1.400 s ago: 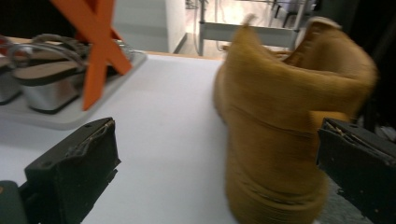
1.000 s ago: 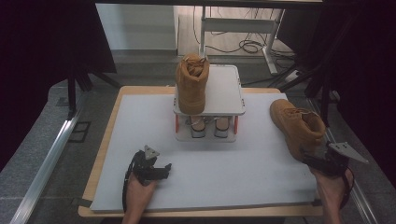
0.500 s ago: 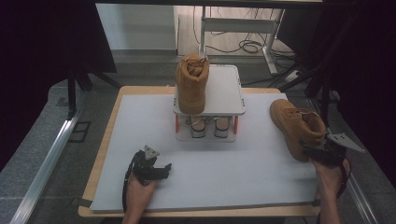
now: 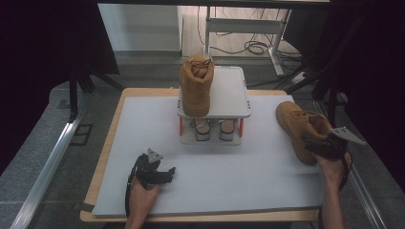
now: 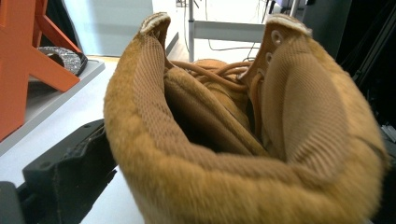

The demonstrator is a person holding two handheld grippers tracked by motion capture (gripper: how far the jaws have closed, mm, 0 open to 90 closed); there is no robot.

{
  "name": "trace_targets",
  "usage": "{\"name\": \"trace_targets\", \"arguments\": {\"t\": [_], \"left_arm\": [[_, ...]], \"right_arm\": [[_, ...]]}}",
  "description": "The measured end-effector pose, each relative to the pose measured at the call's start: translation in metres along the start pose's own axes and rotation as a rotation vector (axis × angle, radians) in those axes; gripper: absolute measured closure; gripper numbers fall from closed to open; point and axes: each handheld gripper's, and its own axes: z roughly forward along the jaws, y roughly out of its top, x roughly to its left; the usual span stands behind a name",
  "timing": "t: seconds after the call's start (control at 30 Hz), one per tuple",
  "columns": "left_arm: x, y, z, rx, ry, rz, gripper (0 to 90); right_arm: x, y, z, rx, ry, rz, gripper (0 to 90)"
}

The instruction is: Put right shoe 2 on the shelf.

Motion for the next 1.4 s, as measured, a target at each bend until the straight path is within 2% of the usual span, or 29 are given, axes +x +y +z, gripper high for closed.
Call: {"name": "trace_targets", "arguments": {"t": [0.23, 0.27, 0.3, 0.4, 0.53, 0.73, 0.93, 1.03, 1.17, 1.4], "left_arm": [[0.000, 0.000, 0.000, 0.000, 0.000, 0.000, 13.9], [0.000, 0.000, 0.000, 0.000, 0.000, 0.000, 13.9], [0.000, 0.000, 0.000, 0.000, 0.000, 0.000, 13.9], [0.000, 0.000, 0.000, 0.000, 0.000, 0.000, 13.9], [0.000, 0.000, 0.000, 0.000, 0.000, 0.000, 13.9], [0.000, 0.000, 0.000, 0.000, 0.000, 0.000, 13.9], [0.000, 0.000, 0.000, 0.001, 0.000, 0.000, 13.9], [0.000, 0.000, 0.000, 0.001, 0.000, 0.000, 13.9], [0.000, 0.000, 0.000, 0.001, 0.000, 0.000, 13.9], [0.000, 0.000, 0.000, 0.001, -0.001, 0.000, 13.9]], "right_arm": [[0.003, 0.000, 0.005, -0.004, -0.026, -0.009, 0.0], [0.006, 0.000, 0.005, 0.003, -0.049, -0.023, 3.1], [0.006, 0.000, 0.005, 0.003, -0.049, -0.023, 3.1], [0.005, -0.001, 0.003, -0.008, -0.066, -0.017, 10.5], [0.006, -0.002, 0.000, -0.012, -0.061, -0.018, 20.1], [0.006, 0.001, -0.003, 0.018, -0.033, 0.002, 33.2], [0.008, -0.004, -0.004, -0.020, -0.038, -0.001, 45.5], [0.010, -0.007, -0.005, -0.049, -0.057, -0.007, 49.9], [0.012, -0.010, -0.005, -0.077, -0.089, 0.008, 52.0], [0.012, -0.008, -0.011, -0.109, -0.086, 0.020, 54.4]]}}
